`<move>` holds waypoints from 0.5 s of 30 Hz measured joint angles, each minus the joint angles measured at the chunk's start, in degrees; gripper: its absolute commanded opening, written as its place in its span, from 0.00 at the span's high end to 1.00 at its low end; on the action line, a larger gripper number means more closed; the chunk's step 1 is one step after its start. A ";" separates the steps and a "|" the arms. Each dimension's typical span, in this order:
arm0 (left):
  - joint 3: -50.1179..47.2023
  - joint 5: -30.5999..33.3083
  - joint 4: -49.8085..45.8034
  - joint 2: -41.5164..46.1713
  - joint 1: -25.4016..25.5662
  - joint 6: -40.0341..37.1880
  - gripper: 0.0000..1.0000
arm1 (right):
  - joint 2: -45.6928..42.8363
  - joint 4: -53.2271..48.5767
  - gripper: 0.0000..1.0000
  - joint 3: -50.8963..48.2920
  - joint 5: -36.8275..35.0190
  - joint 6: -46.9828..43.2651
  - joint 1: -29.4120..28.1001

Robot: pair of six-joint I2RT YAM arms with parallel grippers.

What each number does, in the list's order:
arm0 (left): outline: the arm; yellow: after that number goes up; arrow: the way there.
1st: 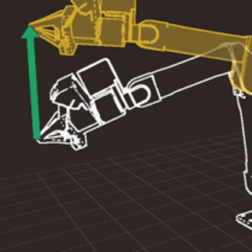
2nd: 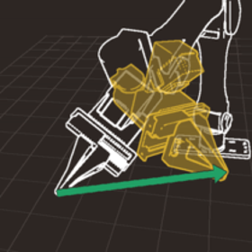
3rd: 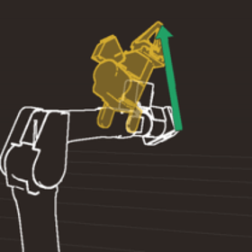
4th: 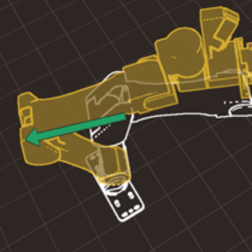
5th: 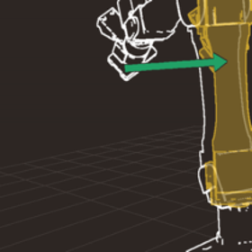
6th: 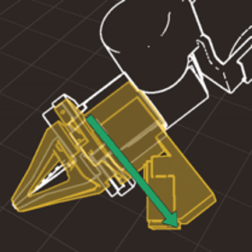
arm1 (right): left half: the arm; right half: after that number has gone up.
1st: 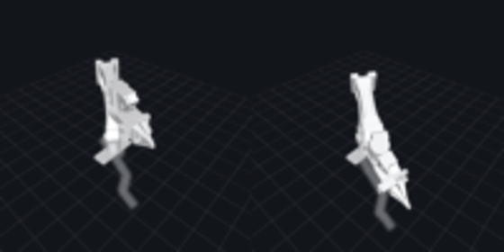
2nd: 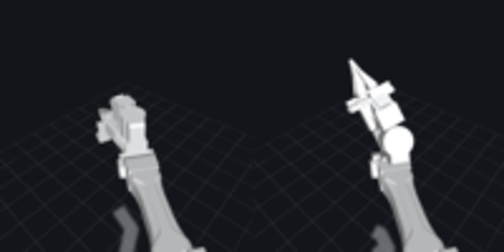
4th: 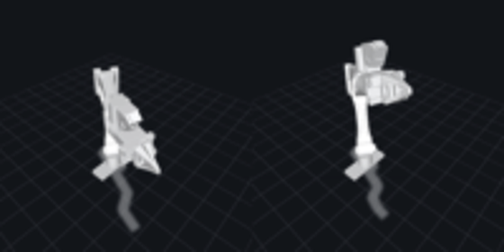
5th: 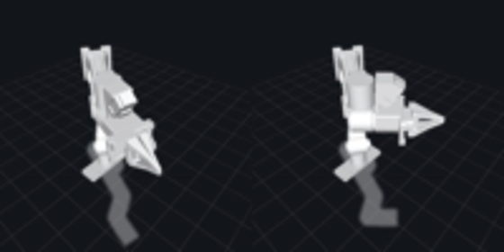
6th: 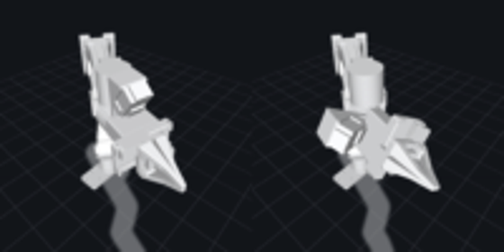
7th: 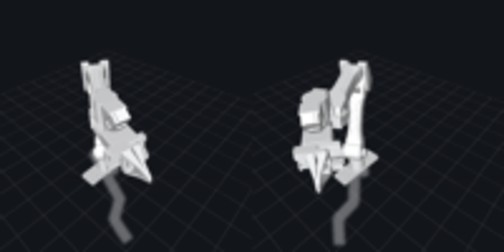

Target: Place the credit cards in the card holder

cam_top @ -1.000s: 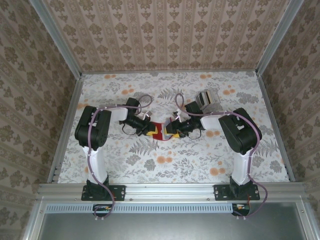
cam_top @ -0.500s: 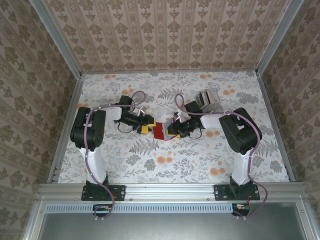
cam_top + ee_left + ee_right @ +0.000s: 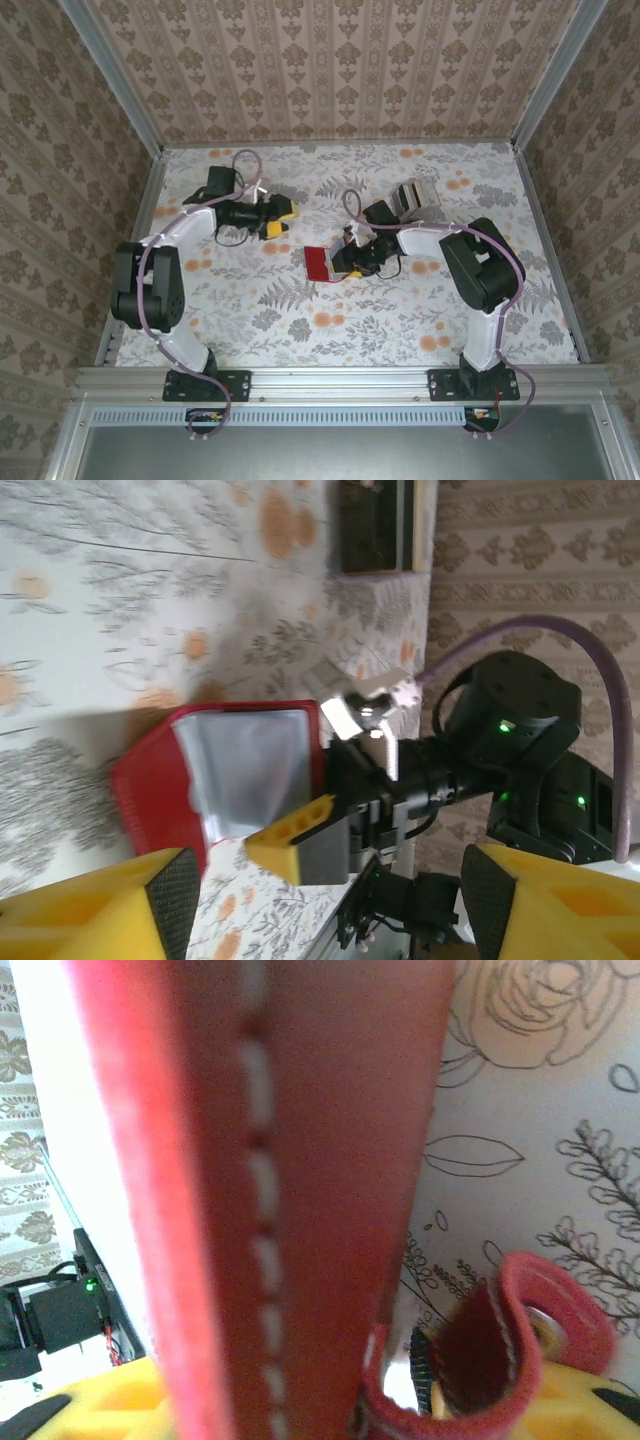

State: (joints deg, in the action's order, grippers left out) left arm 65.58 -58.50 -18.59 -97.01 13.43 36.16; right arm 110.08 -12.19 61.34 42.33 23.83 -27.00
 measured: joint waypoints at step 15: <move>0.07 3.48 6.95 -10.60 9.75 5.86 0.60 | -0.24 2.89 0.49 -0.42 0.11 0.46 -0.55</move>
State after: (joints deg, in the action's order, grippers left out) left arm 65.65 -55.02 -11.64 -107.61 23.18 42.02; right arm 109.84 -9.30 60.93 42.44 24.29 -27.55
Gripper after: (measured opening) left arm 0.421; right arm 0.527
